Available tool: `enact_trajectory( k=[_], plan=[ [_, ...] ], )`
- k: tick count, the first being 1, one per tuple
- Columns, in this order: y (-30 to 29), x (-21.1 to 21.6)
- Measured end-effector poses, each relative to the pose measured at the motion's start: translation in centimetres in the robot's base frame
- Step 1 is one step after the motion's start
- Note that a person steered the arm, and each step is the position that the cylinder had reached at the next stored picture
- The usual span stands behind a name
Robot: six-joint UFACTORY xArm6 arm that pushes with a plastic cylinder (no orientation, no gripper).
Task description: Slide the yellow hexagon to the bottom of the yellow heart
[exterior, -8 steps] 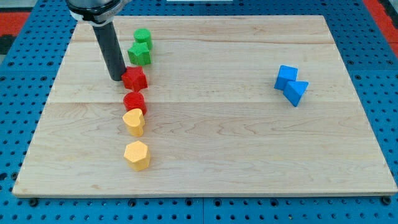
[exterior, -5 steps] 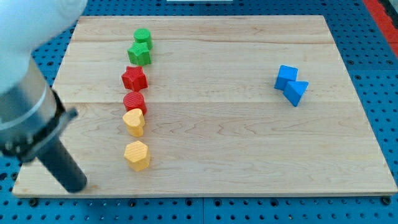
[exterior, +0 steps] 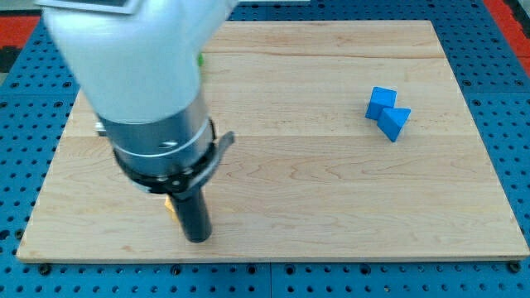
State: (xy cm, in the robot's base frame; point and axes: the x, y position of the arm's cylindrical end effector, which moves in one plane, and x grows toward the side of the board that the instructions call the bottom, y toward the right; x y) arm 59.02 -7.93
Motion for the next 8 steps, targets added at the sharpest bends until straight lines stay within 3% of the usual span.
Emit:
enact_trajectory(
  k=[1,2,3,4,8],
  plan=[
    [-2.8,-2.8],
    [-4.2,-2.6],
    [-0.1,-4.3],
    [1.0,-10.1],
    [0.1,-13.8]
  ],
)
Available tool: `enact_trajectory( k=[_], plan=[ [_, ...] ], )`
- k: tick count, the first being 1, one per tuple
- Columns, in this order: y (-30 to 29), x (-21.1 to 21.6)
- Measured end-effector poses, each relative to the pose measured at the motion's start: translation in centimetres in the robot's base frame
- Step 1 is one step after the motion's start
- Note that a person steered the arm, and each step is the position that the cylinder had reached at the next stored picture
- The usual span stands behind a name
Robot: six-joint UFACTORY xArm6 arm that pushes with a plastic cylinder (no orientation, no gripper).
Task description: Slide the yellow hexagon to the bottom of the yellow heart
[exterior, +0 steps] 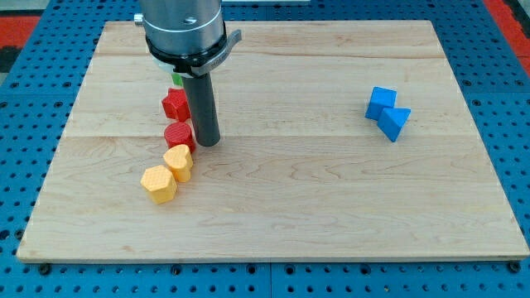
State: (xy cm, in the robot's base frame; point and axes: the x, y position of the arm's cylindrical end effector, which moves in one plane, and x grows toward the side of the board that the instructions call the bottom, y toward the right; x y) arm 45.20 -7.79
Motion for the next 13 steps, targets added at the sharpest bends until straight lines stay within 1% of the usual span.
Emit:
enact_trajectory(
  k=[1,2,4,5,6,7,8,9,10,13],
  plan=[
    [1.9,4.5],
    [0.3,5.9],
    [-0.6,5.6],
    [-3.1,15.1],
    [-14.1,14.0],
    [-14.9,7.9],
    [-12.3,3.8],
    [-9.1,3.1],
    [-7.1,3.4],
    [-6.3,6.2]
  ],
)
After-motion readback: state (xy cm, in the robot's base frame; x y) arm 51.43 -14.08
